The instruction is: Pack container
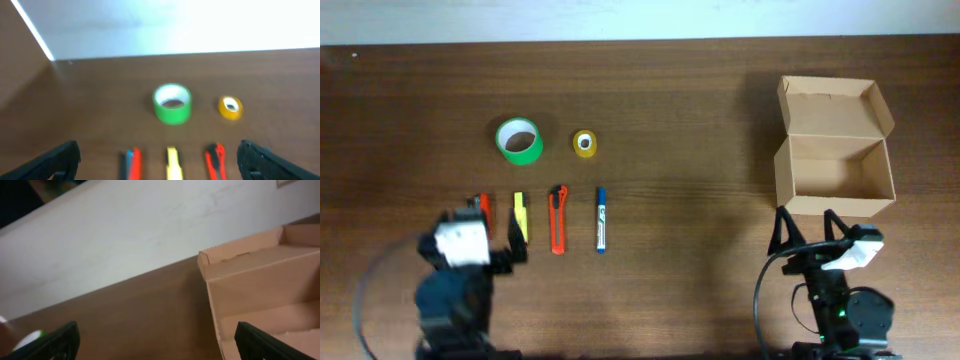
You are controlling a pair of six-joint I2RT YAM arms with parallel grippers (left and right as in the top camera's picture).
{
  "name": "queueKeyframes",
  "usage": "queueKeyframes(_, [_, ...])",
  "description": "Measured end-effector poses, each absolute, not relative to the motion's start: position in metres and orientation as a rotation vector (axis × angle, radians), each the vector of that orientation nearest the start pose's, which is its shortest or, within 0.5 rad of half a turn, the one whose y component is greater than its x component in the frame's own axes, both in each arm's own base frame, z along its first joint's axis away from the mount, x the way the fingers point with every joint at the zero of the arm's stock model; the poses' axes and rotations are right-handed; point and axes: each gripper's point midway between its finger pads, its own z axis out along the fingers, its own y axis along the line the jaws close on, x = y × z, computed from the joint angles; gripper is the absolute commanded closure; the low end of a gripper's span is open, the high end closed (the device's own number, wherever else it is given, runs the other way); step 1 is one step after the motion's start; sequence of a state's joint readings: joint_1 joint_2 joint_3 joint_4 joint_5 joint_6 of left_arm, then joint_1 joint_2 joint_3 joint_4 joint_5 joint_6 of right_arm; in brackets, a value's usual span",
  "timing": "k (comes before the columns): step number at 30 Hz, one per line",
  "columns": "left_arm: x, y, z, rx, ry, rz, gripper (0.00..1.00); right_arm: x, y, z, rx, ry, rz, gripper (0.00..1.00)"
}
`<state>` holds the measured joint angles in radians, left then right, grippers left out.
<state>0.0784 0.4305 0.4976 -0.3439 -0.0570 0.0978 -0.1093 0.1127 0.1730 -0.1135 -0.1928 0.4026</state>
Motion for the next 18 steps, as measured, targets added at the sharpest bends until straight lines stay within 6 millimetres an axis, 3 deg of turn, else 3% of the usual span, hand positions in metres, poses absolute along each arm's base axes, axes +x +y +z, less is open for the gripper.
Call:
queueKeyframes(5, [0.312, 0.039, 0.3, -0.009, 1.942, 0.214, 0.0, 0.254, 0.005, 0.247, 0.309, 1.762, 0.377, 0.01])
queueKeyframes(9, [0.367, 0.044, 0.337, 0.004, 2.056, 0.223, 0.0, 0.278, 0.003, 0.288, 0.282, 1.923, 0.324, 0.01])
queueKeyframes(11, [0.392, 0.046, 0.355, 0.008, 2.082, 0.224, 0.0, 0.299, 0.0, 0.32, 0.24, 1.976, 0.287, 0.01])
queueKeyframes(18, [0.439, 0.071, 0.402, 0.071, 2.065, 0.313, 0.0, 0.347, -0.005, 0.387, 0.155, 2.07, 0.228, 0.0])
